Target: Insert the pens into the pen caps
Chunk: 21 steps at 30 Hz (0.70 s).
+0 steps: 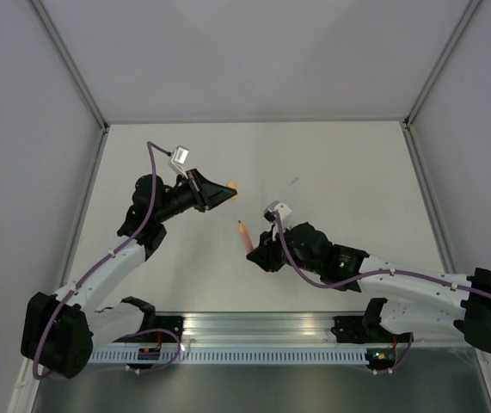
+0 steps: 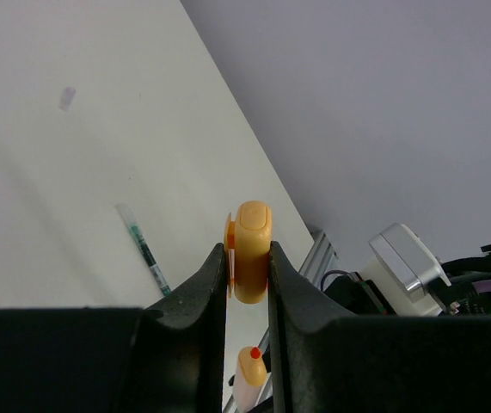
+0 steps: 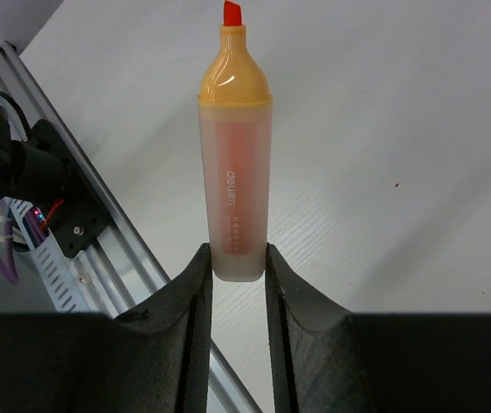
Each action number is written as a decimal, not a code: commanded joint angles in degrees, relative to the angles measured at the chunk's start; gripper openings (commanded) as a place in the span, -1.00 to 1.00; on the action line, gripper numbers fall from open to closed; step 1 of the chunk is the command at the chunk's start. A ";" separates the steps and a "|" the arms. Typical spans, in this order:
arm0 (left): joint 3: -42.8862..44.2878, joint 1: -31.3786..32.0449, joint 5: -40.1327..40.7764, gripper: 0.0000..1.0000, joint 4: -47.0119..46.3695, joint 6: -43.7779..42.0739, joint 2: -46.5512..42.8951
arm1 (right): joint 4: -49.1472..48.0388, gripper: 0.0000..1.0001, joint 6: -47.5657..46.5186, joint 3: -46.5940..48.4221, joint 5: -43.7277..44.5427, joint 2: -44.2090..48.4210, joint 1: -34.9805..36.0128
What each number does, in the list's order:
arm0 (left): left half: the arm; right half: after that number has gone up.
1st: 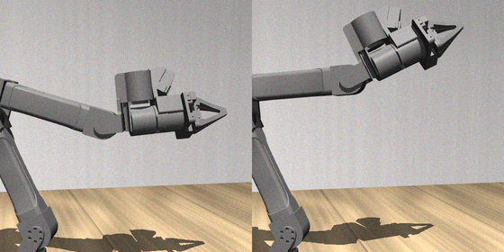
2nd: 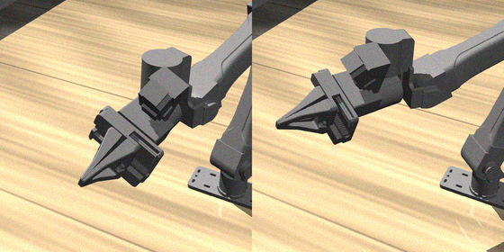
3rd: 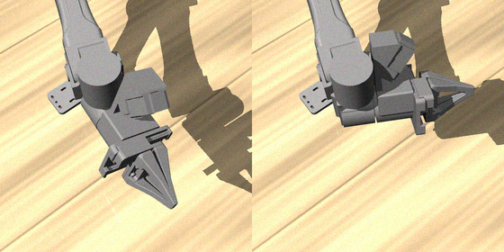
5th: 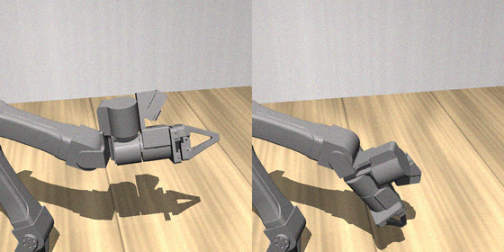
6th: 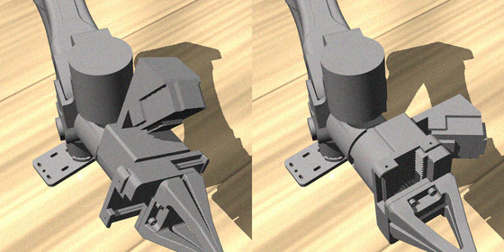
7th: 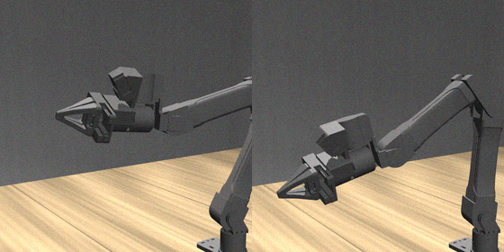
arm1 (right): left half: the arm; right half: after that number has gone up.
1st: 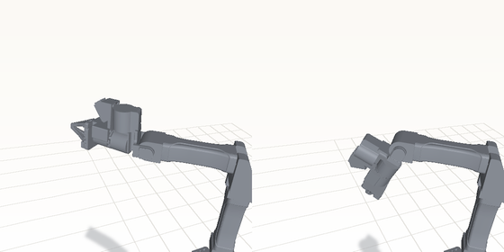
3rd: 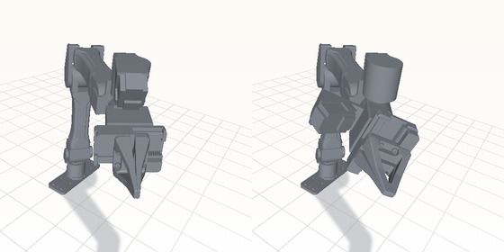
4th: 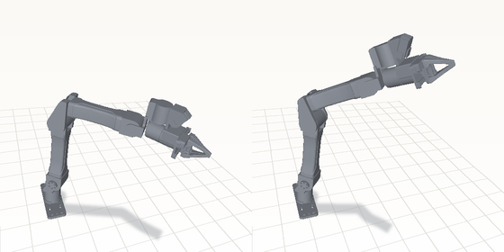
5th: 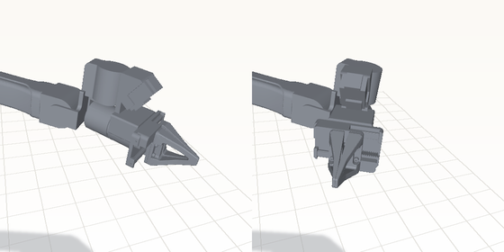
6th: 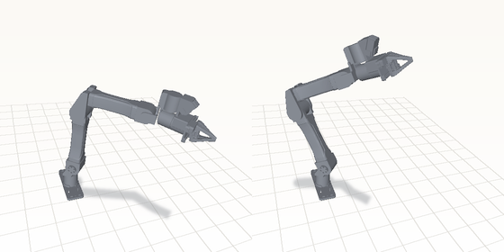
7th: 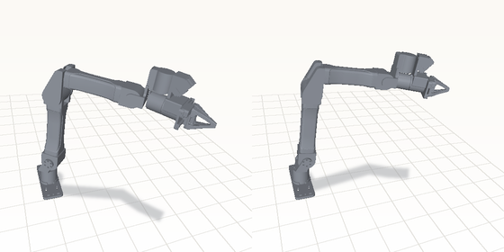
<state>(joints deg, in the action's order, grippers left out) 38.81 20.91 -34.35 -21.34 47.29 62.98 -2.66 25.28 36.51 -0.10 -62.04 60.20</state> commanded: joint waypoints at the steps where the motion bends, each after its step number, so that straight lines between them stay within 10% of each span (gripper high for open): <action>1: -0.66 0.98 3.58 -0.95 -0.54 -2.90 -2.51 | -3.49 -1.00 -0.58 1.55 7.30 -1.24 1.58; 21: -1.10 9.59 18.34 -0.95 5.17 -7.47 -6.37 | -6.31 -1.00 -1.46 0.49 19.08 -1.77 5.89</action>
<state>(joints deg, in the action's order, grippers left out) 36.88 29.71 -19.77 -16.29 42.72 57.19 -6.15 24.25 36.51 15.64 -63.77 65.47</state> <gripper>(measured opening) 0.253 0.318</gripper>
